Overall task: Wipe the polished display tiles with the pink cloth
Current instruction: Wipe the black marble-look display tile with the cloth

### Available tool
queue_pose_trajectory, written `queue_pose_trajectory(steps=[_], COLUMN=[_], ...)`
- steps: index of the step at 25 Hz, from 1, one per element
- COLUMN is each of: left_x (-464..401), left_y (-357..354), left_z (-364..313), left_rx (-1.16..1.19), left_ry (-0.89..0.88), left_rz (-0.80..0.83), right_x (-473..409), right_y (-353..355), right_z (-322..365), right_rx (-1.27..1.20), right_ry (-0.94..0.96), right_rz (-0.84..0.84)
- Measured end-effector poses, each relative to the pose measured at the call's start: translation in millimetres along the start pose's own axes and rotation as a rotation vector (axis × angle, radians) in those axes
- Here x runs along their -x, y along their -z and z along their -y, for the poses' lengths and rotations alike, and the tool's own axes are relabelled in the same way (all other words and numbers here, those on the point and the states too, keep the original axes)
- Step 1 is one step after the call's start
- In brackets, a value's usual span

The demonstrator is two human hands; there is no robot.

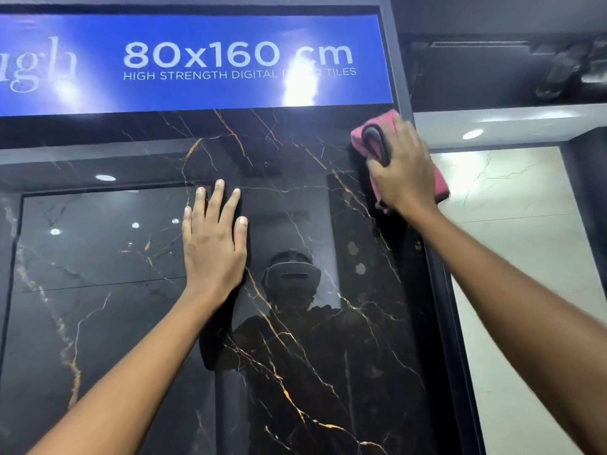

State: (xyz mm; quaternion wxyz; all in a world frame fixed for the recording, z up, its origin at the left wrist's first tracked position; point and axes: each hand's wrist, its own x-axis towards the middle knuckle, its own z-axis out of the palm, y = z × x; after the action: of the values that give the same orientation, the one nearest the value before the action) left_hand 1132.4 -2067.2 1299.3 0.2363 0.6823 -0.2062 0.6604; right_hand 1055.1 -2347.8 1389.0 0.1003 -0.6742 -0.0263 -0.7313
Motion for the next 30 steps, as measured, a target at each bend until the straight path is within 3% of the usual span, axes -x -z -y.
queue_pose_trajectory(steps=[2,4,6,8,9,12,14,16,18,19,20,21,23,24,25,27,30], left_x=[10.6,21.6,26.8,29.4,29.9,36.2,43.1,47.3,48.6,48.9,49.2,50.4,54.8,57.5,59.8,61.2,64.4], left_y=[1.3,0.6,0.1,-1.2,-1.9,-3.6,-4.2,-3.0,-0.9,0.0,1.1,2.2,3.5,3.5,3.2,3.6,8.2], left_z=[1.2,0.4,-0.1,-0.9,-1.4,-1.6,-0.8,2.1,5.9,7.2,8.3,9.3,11.9,12.9,13.6,14.0,12.2], left_rx=[0.009,0.01,0.019,0.019,0.015,-0.005,-0.013,-0.012,-0.008,-0.002,0.007,0.014,0.018,0.019,0.022,0.041,0.064], left_ry=[-0.003,-0.01,0.0,0.017,0.019,0.017,0.005,-0.012,-0.034,-0.046,-0.055,-0.06,-0.072,-0.078,-0.084,-0.081,-0.057], left_rz=[0.007,0.01,0.005,0.011,0.009,0.005,0.01,0.024,0.039,0.047,0.054,0.059,0.058,0.054,0.051,0.047,0.04], right_x=[74.1,166.0,226.1,199.2,166.1,59.3,64.3,123.8,172.6,166.4,144.4,115.6,46.3,27.8,28.9,79.4,193.4], right_y=[-4.8,-1.1,8.7,17.4,17.5,13.9,-0.2,-12.1,-5.6,0.7,5.1,6.3,11.4,13.2,5.4,-16.5,-14.5], right_z=[1.6,6.8,6.2,-16.9,-22.5,-10.4,13.9,32.0,28.2,19.9,12.5,6.9,3.6,11.1,22.2,46.0,57.2], right_rx=[-0.019,-0.028,0.023,0.045,0.043,0.028,0.025,-0.015,0.004,0.025,0.019,0.003,-0.032,-0.04,-0.027,-0.07,-0.113], right_ry=[-0.153,-0.157,0.168,0.524,0.546,0.088,0.003,0.4,0.905,1.069,1.107,0.95,0.365,0.176,0.137,0.37,1.054], right_rz=[-0.083,-0.045,0.12,0.294,0.287,0.153,0.111,0.212,0.481,0.554,0.542,0.499,0.309,0.239,0.209,0.245,0.579])
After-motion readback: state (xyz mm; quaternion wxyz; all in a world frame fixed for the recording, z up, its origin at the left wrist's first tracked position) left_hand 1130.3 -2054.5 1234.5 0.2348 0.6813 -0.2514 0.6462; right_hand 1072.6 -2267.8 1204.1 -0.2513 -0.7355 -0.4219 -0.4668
